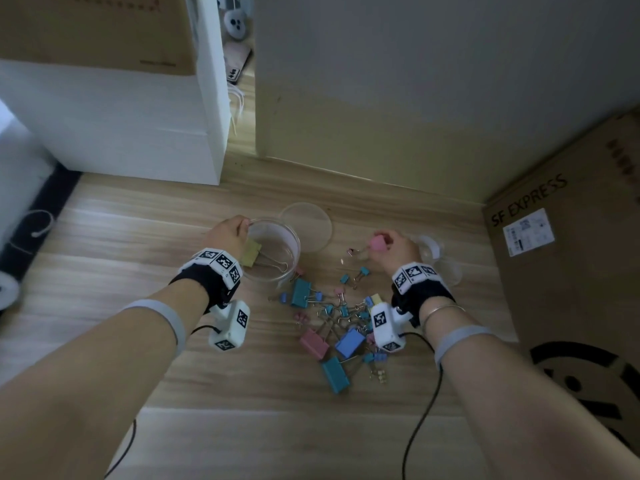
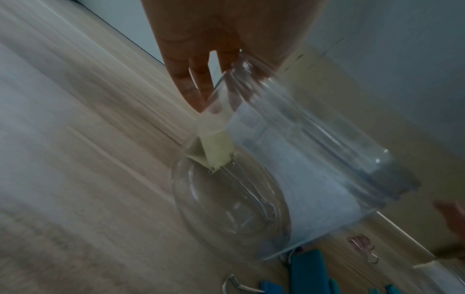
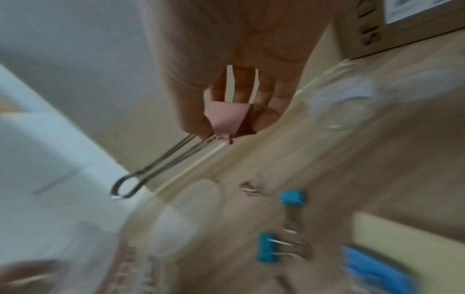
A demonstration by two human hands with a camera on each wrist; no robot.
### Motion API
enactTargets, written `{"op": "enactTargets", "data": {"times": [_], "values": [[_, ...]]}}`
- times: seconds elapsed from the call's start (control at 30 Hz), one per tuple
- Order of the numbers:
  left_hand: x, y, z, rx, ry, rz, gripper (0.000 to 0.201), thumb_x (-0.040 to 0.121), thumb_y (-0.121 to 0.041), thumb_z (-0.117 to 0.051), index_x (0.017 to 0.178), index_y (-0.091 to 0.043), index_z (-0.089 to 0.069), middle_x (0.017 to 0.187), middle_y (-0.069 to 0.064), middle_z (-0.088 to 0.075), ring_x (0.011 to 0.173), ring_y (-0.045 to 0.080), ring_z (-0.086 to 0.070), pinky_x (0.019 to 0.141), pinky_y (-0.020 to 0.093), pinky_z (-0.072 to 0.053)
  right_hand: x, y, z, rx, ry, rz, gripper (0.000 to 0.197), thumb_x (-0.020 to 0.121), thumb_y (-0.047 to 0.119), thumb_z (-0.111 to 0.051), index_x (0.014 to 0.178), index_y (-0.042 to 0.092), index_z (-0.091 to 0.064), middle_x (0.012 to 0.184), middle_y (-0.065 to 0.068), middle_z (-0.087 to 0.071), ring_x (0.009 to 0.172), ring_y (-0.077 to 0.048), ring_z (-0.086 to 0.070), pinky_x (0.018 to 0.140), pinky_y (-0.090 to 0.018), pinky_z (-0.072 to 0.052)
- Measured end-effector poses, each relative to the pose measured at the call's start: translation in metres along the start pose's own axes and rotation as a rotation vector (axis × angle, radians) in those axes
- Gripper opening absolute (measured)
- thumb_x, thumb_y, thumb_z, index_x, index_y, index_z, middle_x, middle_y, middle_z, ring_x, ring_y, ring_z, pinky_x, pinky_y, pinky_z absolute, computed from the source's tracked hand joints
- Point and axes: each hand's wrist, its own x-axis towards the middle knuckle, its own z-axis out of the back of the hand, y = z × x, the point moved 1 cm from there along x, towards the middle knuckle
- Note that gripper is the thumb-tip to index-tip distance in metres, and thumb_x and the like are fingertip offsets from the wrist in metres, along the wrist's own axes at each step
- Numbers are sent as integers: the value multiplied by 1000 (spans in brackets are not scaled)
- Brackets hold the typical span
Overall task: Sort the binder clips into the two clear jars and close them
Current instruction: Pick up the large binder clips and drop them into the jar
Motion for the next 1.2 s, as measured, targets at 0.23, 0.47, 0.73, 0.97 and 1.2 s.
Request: {"op": "enactTargets", "data": {"times": [0.23,0.47,0.73,0.97,1.2], "values": [[-2,-4,0,-4,5,3,34,97,-24,-34,112,-9,-60,112,21,-65,100,35,-59,85,36,-46,-16,103,-38,-11,9,352,48,76,24,-72,117,23,-47,114,-3,-63,97,-20,-63,79,-35,-58],[-5,-4,0,-9,20,-26,33,98,-21,-33,112,-8,-60,113,19,-65,100,34,-59,82,35,-45,-21,107,-82,-534,21,617,38,80,27,-63,115,22,-49,110,-3,-63,105,-25,-53,98,-40,-38],[-4,-2,-2,5,25,-10,34,98,-23,-33,114,-7,-59,114,21,-64,102,36,-59,85,37,-45,-16,89,-75,-238,12,499,15,87,19,-58,101,14,-55,101,1,-57,90,-17,-53,78,-29,-42],[-1,2,-6,-2,22,-3,35,98,-26,-32,114,-10,-58,114,18,-64,100,34,-59,80,34,-43,-14,30,-94,-638,517,308,71,70,49,-73,126,12,-50,123,-10,-52,116,-28,-47,94,-37,-40],[0,3,-7,-6,12,-20,35,98,-26,-32,115,-9,-58,114,19,-63,100,34,-59,83,36,-45,-19,28,-98,-597,386,409,56,72,36,-70,117,10,-50,117,-9,-50,112,-25,-43,88,-33,-38]]}}
